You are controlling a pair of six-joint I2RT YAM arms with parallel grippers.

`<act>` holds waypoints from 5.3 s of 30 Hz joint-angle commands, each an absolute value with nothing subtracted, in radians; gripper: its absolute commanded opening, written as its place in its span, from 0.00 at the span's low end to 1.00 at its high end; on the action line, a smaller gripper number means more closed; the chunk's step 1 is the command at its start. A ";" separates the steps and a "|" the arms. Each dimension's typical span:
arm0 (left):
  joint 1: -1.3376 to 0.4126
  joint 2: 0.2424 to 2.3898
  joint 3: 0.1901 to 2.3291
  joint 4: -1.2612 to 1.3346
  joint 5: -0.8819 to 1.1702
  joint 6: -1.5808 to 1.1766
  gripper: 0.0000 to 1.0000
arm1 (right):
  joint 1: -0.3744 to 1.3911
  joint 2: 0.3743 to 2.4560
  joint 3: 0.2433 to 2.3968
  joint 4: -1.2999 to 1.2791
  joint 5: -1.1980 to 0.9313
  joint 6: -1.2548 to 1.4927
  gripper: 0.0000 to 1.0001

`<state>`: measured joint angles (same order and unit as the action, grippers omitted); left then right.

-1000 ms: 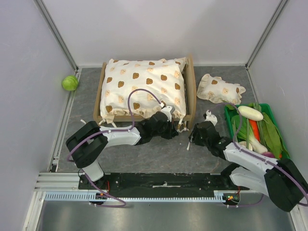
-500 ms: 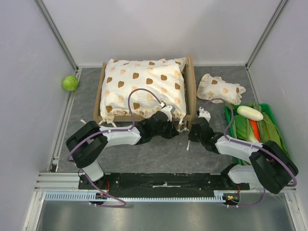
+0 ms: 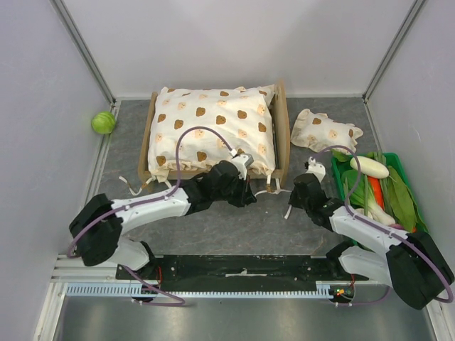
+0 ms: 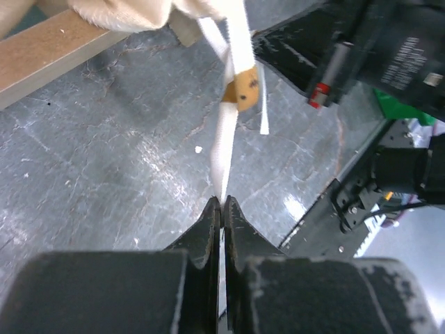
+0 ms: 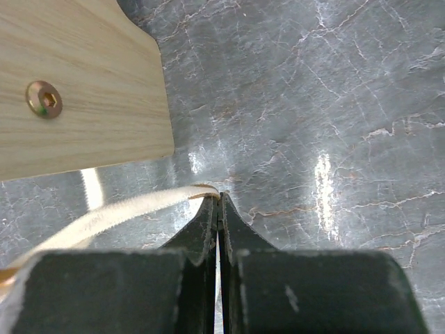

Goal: Set up the pet bed

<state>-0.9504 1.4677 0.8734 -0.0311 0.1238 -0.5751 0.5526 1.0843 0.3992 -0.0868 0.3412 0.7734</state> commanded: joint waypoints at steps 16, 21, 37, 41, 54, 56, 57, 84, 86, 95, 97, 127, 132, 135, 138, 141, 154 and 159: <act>-0.930 1.062 1.023 -0.520 -0.058 -0.442 0.02 | 0.494 1.180 0.500 -0.067 0.400 0.775 0.00; -0.928 1.063 1.040 -0.534 0.018 -0.425 0.02 | 0.466 1.125 0.512 -0.112 0.482 0.793 0.00; -0.930 1.095 1.054 -0.676 -0.086 -0.377 0.02 | 0.387 0.974 0.534 -0.216 0.595 0.767 0.00; -0.928 1.086 1.026 -0.742 -0.130 -0.367 0.02 | 0.384 0.983 0.537 -0.216 0.592 0.772 0.00; -0.930 1.164 1.012 -0.656 -0.068 -0.397 0.02 | 0.354 0.924 0.540 -0.196 0.424 0.669 0.00; -0.930 1.167 0.983 -0.605 -0.019 -0.406 0.05 | 0.354 0.894 0.508 -0.157 0.248 0.615 0.03; -0.930 1.169 0.977 -0.582 -0.015 -0.413 0.19 | 0.356 0.868 0.480 -0.158 0.217 0.617 0.09; -0.659 0.937 1.170 -0.854 -0.311 -0.381 0.99 | 0.448 1.086 1.014 -0.288 0.124 0.471 0.74; -0.588 0.937 1.189 -0.858 -0.298 -0.342 1.00 | 0.474 1.118 1.032 -0.285 0.152 0.457 0.74; -0.241 0.951 1.255 -0.844 -0.052 -0.291 0.99 | 0.483 1.252 1.098 -0.295 0.251 0.384 0.61; -0.239 0.943 1.240 -0.844 -0.043 -0.296 0.99 | 0.485 1.249 1.098 -0.296 0.305 0.348 0.56; -0.227 0.813 1.232 -0.925 -0.068 -0.221 1.00 | 0.144 1.436 1.268 -0.258 -0.567 -0.823 0.00; -0.227 0.804 1.235 -0.933 -0.066 -0.212 1.00 | 0.127 1.526 1.347 -0.279 -0.706 -0.940 0.00; -0.229 0.795 1.230 -0.933 -0.071 -0.206 1.00 | 0.130 1.600 1.399 -0.177 -0.672 -0.809 0.19; -0.229 0.795 1.230 -0.939 -0.071 -0.206 1.00 | 0.132 1.628 1.446 -0.125 -0.540 -0.655 0.57; -0.227 0.785 1.223 -0.939 -0.075 -0.216 1.00 | 0.130 1.577 1.431 -0.058 -0.374 -0.514 0.66; -0.227 0.756 1.216 -0.923 -0.077 -0.279 1.00 | 0.250 1.008 1.266 -0.465 0.106 0.399 0.89; -0.229 0.764 1.223 -0.920 -0.057 -0.296 1.00 | 0.521 0.870 1.001 -0.541 0.178 0.750 0.71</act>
